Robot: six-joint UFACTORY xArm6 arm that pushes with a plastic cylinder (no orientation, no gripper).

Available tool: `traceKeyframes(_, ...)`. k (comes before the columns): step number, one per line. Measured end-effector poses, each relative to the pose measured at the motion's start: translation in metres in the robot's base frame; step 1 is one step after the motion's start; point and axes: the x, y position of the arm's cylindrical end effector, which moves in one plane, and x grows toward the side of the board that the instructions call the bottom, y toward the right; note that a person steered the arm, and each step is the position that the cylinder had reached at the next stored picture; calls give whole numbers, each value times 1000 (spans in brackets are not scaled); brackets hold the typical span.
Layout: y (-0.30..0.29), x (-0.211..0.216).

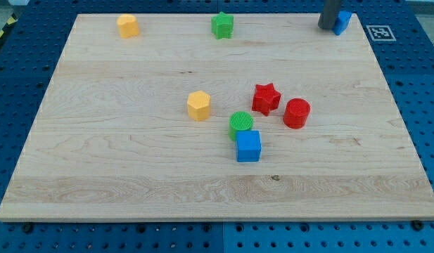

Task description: Move your arm towards the bottom right of the red circle

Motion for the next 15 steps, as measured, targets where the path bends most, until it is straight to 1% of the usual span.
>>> traceKeyframes(1, 0, 0)
traceKeyframes(2, 0, 11)
traceKeyframes(5, -6, 126)
traceKeyframes(9, -6, 129)
traceKeyframes(10, -6, 140)
traceKeyframes(12, -3, 183)
traceKeyframes(13, 3, 194)
traceKeyframes(15, 6, 196)
